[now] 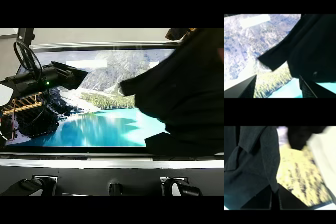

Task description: Fold the clothes and pants, and hang the long-sleeved shirts on hangers.

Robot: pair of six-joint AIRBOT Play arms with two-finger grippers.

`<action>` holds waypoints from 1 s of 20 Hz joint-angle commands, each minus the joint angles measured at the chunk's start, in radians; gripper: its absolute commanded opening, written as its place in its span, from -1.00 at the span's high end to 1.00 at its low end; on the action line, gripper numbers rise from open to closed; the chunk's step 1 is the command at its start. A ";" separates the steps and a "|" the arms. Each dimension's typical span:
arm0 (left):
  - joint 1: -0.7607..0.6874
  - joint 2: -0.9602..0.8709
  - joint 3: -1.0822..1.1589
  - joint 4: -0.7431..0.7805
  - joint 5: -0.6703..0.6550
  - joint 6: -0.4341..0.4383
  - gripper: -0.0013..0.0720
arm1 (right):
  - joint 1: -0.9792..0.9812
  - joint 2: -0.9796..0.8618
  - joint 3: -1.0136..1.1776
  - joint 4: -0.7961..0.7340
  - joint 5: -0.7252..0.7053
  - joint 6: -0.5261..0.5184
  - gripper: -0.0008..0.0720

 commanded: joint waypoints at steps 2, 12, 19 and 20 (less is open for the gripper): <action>-0.009 0.000 0.000 0.001 0.000 -0.005 -0.69 | 0.000 -0.087 0.161 -0.288 0.127 0.194 0.87; -0.010 0.000 0.000 0.001 -0.006 -0.005 -0.69 | 0.000 -0.403 0.430 -0.658 0.083 0.391 0.87; -0.010 0.000 -0.003 0.001 -0.006 -0.005 -0.69 | -0.163 -0.517 0.513 -0.693 -0.033 0.458 0.87; -0.010 -0.001 -0.003 0.001 -0.006 -0.005 -0.69 | -0.190 -0.517 0.513 -0.678 -0.063 0.469 0.87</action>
